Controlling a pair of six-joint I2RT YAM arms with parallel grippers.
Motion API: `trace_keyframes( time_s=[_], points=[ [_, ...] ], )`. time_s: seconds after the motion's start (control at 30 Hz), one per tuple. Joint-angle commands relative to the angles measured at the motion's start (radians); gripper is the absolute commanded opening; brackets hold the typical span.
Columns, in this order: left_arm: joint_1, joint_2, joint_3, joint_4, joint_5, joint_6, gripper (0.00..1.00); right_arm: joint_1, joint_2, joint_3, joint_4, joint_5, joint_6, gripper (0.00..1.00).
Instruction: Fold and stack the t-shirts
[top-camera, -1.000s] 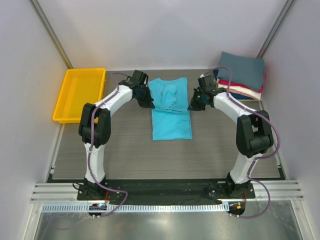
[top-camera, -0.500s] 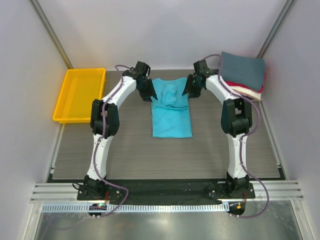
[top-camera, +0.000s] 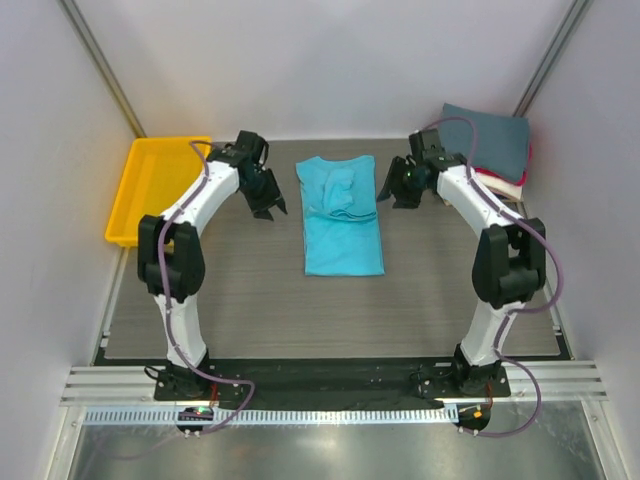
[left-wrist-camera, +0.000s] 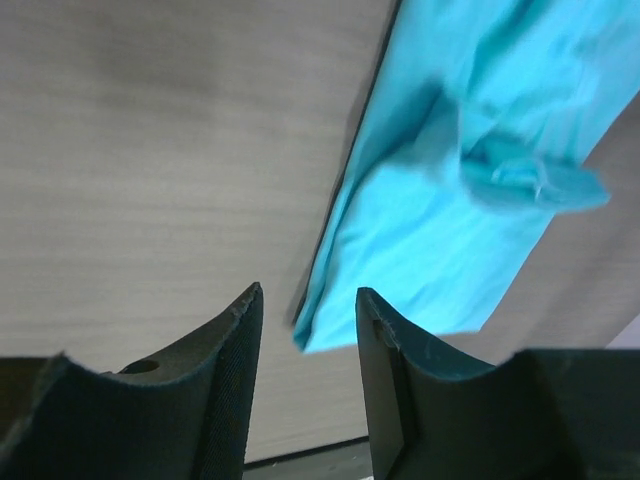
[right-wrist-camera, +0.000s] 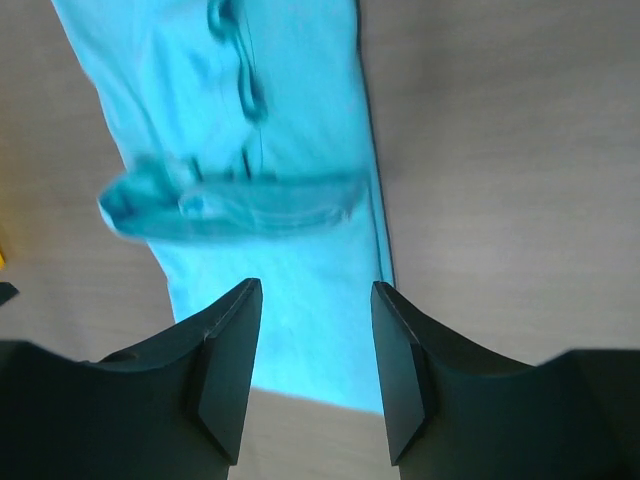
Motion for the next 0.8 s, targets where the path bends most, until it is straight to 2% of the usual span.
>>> trace_keyframes(
  time_s=[0.0, 0.03, 0.17, 0.23, 0.37, 0.57, 0.77],
  points=[
    [-0.051, -0.185, -0.164, 0.093, -0.026, 0.007, 0.43, 0.058, -0.178, -0.222, 0.148, -0.006, 0.008, 0.53],
    [-0.060, -0.213, -0.233, 0.099, -0.032, 0.016, 0.43, 0.101, -0.197, -0.290, 0.157, 0.017, 0.008, 0.53],
    [-0.097, -0.409, -0.437, 0.116, -0.099, 0.057, 0.41, 0.228, -0.222, -0.370, 0.173, 0.080, 0.000, 0.53],
    [-0.098, -0.481, -0.564, 0.139, -0.115, 0.065, 0.41, 0.270, -0.196, -0.384, 0.184, 0.097, 0.003, 0.53],
    [-0.097, -0.639, -0.711, 0.136, -0.182, 0.102, 0.41, 0.301, -0.137, -0.356, 0.185, 0.125, 0.009, 0.52],
    [-0.098, -0.847, -0.847, 0.124, -0.349, 0.149, 0.42, 0.304, -0.030, -0.255, 0.158, 0.174, 0.000, 0.52],
    [-0.097, -0.899, -0.873, 0.134, -0.354, 0.152, 0.42, 0.304, 0.088, -0.122, 0.080, 0.263, -0.032, 0.51]
  ],
)
